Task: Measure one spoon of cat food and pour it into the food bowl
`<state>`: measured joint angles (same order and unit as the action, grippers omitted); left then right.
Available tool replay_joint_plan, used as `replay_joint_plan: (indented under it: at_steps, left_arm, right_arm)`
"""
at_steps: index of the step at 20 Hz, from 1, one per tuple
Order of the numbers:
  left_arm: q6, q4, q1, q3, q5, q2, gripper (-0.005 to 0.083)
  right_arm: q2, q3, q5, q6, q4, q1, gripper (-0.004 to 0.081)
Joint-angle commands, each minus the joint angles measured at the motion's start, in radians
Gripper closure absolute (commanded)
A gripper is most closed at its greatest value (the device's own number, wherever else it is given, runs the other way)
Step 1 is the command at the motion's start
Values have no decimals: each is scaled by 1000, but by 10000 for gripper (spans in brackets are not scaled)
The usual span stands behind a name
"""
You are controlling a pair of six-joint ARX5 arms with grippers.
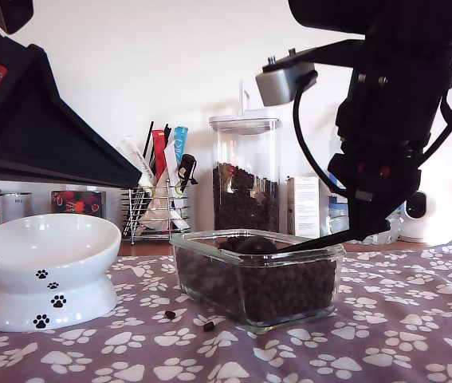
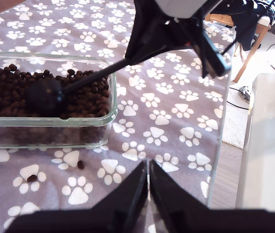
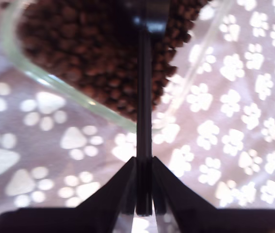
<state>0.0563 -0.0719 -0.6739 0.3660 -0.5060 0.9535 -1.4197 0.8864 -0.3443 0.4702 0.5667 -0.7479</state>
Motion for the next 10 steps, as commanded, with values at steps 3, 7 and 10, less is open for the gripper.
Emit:
replay_joint_plan:
  at_steps: [3, 7, 10]
  left_arm:
    - [4, -4, -3, -16, -2, 8, 793]
    - [4, -4, -3, -16, -2, 8, 793]
    - [5, -4, -3, -16, -2, 8, 793]
  right_arm:
    - [-12, -21, -64, 31, -47, -19, 783]
    - [-12, -21, -79, 96, -73, -51, 783]
    - [-16, -21, -130, 171, -56, -85, 783]
